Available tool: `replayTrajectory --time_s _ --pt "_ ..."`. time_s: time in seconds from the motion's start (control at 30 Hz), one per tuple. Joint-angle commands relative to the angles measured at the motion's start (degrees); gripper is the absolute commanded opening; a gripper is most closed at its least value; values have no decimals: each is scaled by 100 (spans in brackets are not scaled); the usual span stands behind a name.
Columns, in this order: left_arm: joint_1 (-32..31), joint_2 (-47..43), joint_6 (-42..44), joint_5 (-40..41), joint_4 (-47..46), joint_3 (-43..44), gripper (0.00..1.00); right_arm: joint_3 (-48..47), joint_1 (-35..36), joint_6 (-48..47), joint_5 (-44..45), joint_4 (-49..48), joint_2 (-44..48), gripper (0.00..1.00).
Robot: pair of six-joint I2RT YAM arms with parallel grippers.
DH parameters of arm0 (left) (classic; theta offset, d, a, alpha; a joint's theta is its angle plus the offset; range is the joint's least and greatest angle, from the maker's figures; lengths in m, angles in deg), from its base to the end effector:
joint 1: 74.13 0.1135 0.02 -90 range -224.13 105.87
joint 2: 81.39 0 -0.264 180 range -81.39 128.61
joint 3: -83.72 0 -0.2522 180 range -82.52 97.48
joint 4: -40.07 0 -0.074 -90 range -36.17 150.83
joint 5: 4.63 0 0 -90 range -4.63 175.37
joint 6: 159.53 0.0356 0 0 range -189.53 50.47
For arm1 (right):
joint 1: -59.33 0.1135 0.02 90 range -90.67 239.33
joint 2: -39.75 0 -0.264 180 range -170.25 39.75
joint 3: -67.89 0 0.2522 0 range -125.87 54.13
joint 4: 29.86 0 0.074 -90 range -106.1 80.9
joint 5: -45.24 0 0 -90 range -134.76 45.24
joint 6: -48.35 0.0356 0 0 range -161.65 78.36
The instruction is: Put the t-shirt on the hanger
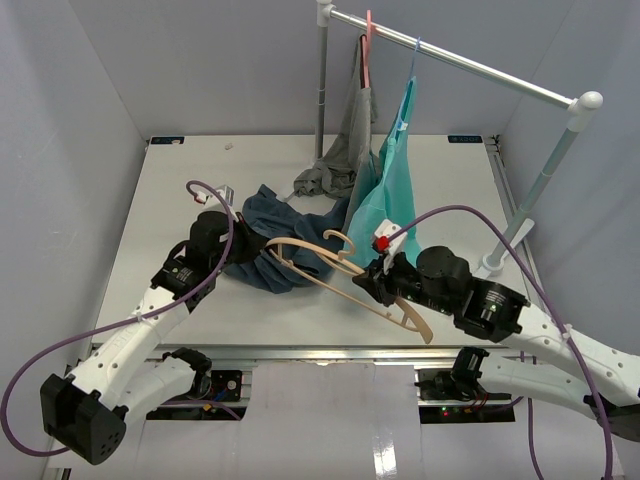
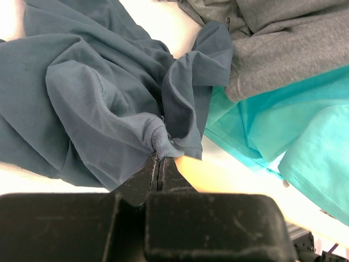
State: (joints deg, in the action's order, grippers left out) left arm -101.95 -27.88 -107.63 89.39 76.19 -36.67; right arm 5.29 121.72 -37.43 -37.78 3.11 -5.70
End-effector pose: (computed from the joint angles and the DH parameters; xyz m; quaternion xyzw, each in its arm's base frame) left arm 0.1857 -0.0951 0.2978 -0.0950 0.8605 -0.2463 0.4357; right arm 0.0877 0.1584 0.3462 -0.3550 0.7137 0.2899 0.5297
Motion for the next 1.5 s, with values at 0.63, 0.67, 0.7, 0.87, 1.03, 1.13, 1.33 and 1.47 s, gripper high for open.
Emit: replayTrajectory --time_s 0.63,0.67,0.7,0.87,1.03,1.13,1.33,1.47 --pt "22 -126 434 -958 529 1400 0 -6 326 -763 987 -2655 -1016 8" --pt "22 -132 446 -986 520 1414 0 7 330 -779 994 -2783 -1063 8" --pt "22 -139 453 -1043 488 1424 0 31 341 -797 1030 -2908 -1138 8" --pt "22 -143 501 -1636 249 1517 0 40 366 -874 1077 -3412 -1531 8" --pt "22 -244 623 -2224 59 1620 0 -33 370 -765 1165 -3880 -1851 8" --pt "22 -416 637 -2546 -40 1576 0 51 370 -664 1284 -4406 -1942 8" --pt "22 -735 721 -2988 -66 1411 0 399 366 -466 1714 -5534 -2029 8" --pt "22 -868 842 -3477 -115 1269 0 513 370 -465 1819 -5989 -2067 8"
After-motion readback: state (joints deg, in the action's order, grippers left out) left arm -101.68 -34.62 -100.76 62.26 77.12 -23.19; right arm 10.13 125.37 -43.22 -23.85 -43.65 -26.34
